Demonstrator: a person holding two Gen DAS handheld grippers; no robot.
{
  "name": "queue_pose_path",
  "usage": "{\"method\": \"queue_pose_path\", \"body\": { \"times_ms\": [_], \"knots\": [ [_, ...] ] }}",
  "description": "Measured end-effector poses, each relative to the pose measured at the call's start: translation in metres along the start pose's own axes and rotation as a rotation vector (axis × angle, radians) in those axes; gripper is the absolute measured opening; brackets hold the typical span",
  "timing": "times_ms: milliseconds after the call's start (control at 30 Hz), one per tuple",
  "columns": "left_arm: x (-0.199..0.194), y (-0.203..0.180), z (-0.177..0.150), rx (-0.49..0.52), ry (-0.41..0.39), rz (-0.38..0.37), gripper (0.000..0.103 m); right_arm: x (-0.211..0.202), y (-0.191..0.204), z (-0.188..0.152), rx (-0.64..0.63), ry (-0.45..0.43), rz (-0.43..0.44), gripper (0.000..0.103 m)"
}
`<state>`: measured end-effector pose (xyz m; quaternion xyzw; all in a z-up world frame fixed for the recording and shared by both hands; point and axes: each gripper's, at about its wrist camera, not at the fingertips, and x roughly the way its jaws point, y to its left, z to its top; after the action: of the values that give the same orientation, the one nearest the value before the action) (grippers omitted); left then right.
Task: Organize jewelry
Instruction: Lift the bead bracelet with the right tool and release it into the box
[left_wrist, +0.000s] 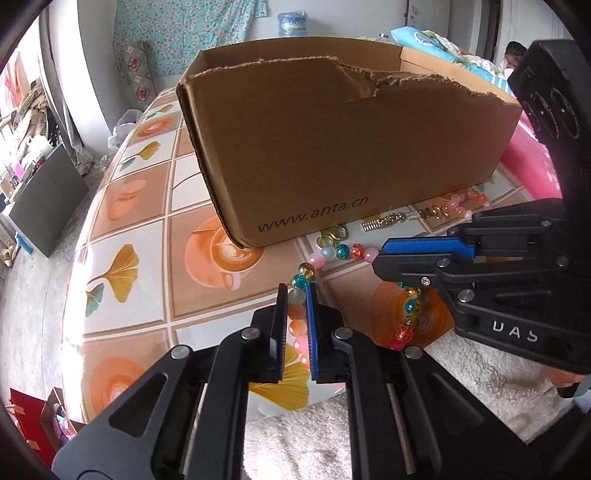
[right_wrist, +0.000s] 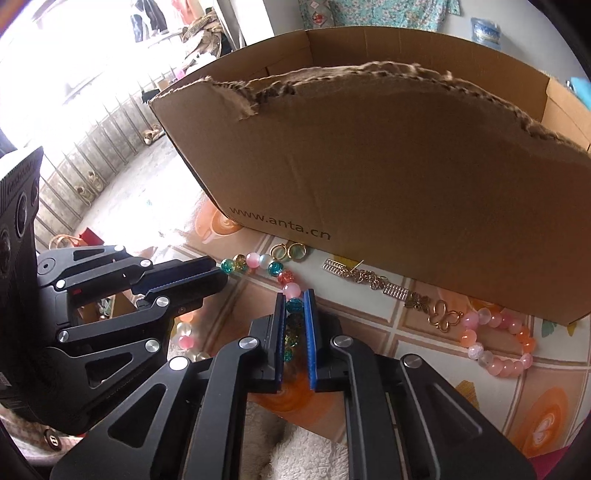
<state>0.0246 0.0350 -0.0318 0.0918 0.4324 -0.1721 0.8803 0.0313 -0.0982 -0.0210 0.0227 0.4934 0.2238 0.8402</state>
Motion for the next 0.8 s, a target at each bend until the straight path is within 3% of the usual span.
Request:
{"method": "queue_pose_path", "body": {
  "times_ms": [133, 467, 633, 800],
  "knots": [
    [-0.015, 0.000, 0.003, 0.004, -0.030, -0.009, 0.008, -0.010, -0.006, -0.003, 0.025, -0.013, 0.035, 0.010],
    [-0.096, 0.011, 0.025, -0.042, -0.212, -0.197, 0.008, -0.077, -0.006, 0.007, 0.014, -0.123, 0.113, 0.010],
    [-0.139, 0.017, 0.063, -0.003, -0.350, -0.271, 0.008, -0.119, -0.001, 0.037, -0.038, -0.240, 0.139, 0.010],
    [-0.144, 0.011, 0.115, 0.044, -0.434, -0.264, 0.008, -0.144, -0.012, 0.088, -0.080, -0.322, 0.146, 0.010]
  ]
}}
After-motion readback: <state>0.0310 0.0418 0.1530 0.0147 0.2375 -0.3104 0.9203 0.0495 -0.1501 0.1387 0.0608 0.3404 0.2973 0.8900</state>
